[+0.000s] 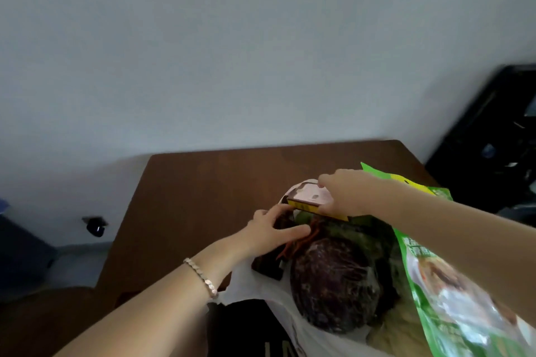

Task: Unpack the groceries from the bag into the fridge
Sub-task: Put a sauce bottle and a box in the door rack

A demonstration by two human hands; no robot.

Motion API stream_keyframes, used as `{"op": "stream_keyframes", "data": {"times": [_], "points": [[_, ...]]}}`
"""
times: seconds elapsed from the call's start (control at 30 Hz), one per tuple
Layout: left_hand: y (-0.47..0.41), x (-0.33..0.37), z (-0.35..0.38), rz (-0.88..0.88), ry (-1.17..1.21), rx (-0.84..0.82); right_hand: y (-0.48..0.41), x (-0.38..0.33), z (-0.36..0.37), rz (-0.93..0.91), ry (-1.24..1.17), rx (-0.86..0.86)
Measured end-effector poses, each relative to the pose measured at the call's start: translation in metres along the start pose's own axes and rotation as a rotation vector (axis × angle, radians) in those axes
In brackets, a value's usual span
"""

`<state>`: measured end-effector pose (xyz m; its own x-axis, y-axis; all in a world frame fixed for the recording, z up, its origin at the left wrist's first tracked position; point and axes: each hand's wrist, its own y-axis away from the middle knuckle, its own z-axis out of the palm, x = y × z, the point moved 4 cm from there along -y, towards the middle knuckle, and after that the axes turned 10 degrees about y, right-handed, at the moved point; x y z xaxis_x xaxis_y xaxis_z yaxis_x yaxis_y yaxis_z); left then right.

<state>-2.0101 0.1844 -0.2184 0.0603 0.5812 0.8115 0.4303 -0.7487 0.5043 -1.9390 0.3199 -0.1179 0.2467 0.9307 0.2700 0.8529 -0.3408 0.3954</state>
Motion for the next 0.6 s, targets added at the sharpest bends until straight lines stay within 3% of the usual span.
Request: {"op": "stream_keyframes", "data": {"times": [0.13, 0.27, 0.43, 0.6], "points": [[-0.009, -0.014, -0.01, 0.049, 0.29, 0.079, 0.002, 0.003, -0.006, 0.046, -0.038, 0.008], [-0.016, -0.026, -0.006, 0.068, 0.177, 0.148, 0.015, 0.008, -0.012, 0.069, -0.018, 0.081], [-0.021, -0.027, 0.008, 0.096, 0.199, 0.181, 0.028, 0.004, -0.006, 0.035, 0.051, 0.135], [-0.016, -0.036, 0.012, -0.083, 0.271, 0.254, 0.033, 0.003, -0.005, 0.026, 0.031, 0.149]]}}
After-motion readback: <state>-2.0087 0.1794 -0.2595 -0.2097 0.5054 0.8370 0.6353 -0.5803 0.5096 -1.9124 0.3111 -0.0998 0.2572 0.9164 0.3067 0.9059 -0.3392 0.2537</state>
